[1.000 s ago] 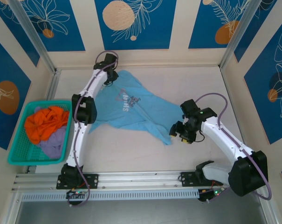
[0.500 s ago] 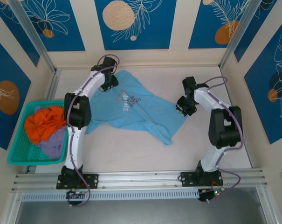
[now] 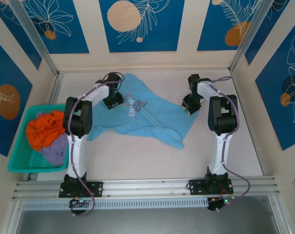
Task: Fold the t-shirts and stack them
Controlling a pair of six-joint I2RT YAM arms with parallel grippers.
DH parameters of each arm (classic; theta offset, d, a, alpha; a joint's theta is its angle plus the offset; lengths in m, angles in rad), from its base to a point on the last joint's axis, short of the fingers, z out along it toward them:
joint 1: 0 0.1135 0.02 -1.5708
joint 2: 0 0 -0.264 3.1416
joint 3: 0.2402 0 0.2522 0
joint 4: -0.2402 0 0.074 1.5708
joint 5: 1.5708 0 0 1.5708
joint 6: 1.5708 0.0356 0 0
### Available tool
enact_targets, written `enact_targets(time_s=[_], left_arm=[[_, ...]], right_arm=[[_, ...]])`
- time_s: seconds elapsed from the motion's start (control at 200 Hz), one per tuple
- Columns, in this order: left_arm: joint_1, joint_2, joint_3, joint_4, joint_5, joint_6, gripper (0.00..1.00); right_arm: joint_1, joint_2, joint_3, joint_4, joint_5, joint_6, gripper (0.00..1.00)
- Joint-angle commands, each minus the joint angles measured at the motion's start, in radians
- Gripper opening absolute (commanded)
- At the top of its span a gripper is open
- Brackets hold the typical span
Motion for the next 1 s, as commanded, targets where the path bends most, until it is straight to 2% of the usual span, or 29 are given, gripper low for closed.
enact_targets(time_s=[0.0, 0.275, 0.38, 0.48, 0.62, 0.75, 0.875, 0.99], left_arm=[[-0.006, -0.049, -0.073, -0.003, 0.02, -0.031, 0.46], [-0.01, -0.174, -0.28, 0.124, 0.049, -0.144, 0.47], [-0.02, -0.179, -0.297, 0.165, 0.079, -0.178, 0.49], [-0.035, -0.153, -0.272, 0.199, 0.106, -0.204, 0.49], [-0.059, -0.073, -0.154, 0.218, 0.122, -0.221, 0.49], [-0.063, 0.021, 0.021, 0.159, 0.112, -0.224, 0.51], [-0.064, 0.063, 0.164, 0.111, 0.12, -0.227, 0.61], [-0.07, 0.016, 0.241, 0.032, 0.075, -0.185, 0.81]], right_arm=[[-0.03, 0.114, 0.128, -0.037, 0.038, 0.053, 0.31], [-0.108, 0.32, 0.464, -0.1, 0.022, 0.087, 0.35], [-0.136, 0.406, 0.641, -0.109, 0.004, 0.055, 0.35], [-0.152, 0.472, 0.751, -0.085, -0.031, 0.03, 0.35], [-0.164, 0.529, 0.796, 0.073, -0.126, 0.03, 0.36], [-0.179, 0.63, 0.984, 0.08, -0.182, 0.044, 0.45], [-0.185, 0.605, 1.044, 0.078, -0.252, 0.022, 0.55], [-0.157, 0.428, 0.922, 0.03, -0.21, -0.059, 0.61]])
